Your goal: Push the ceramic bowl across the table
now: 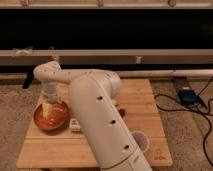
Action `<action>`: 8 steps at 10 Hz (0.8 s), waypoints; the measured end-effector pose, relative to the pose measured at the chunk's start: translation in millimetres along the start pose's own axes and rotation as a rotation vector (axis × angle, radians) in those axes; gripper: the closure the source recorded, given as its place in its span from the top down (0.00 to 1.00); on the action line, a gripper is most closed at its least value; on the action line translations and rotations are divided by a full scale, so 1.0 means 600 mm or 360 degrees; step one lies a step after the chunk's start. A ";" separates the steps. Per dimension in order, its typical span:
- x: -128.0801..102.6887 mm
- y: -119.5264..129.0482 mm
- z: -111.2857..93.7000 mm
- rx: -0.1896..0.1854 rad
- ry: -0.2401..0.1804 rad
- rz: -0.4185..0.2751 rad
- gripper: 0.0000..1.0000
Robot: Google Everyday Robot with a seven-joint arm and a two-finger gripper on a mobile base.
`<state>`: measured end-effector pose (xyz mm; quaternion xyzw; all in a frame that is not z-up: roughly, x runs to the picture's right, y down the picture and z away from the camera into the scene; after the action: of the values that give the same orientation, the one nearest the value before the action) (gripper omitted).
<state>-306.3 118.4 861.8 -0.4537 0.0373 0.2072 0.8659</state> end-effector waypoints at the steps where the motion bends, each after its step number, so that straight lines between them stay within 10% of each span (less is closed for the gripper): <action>1: 0.002 -0.015 -0.005 0.0026 -0.0011 0.0029 0.80; 8: 0.048 -0.166 -0.045 0.0241 -0.0050 0.0275 0.80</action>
<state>-237.5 56.4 915.4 -0.3786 0.0781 0.2847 0.8772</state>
